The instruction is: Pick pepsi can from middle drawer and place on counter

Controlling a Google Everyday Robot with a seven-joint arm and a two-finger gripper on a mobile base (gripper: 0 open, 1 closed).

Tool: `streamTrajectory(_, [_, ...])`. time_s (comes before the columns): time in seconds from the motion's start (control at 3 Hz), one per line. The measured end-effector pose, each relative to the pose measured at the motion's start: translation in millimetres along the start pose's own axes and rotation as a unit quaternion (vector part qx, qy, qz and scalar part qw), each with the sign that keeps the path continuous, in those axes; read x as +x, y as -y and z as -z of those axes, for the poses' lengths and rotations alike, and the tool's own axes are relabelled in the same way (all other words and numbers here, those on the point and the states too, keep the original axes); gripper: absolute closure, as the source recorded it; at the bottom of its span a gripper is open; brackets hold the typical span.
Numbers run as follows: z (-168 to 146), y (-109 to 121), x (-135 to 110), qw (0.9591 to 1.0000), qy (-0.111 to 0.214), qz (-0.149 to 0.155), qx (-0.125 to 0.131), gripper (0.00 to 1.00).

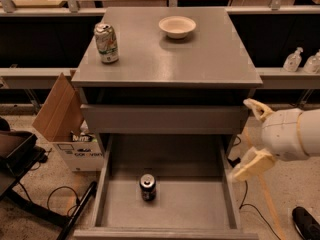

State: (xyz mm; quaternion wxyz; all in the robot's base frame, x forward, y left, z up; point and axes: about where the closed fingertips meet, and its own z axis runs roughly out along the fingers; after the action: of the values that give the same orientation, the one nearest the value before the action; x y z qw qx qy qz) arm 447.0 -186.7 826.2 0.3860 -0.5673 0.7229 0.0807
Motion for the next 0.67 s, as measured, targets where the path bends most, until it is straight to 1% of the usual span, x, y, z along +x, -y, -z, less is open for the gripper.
streamTrajectory(0.33, [-73.3, -21.4, 18.0, 0.9983, 0.049, -0.032, -0.006, 0.0])
streamTrajectory(0.67, [-134.6, -37.7, 38.6, 0.9943, 0.085, -0.064, 0.001, 0.0])
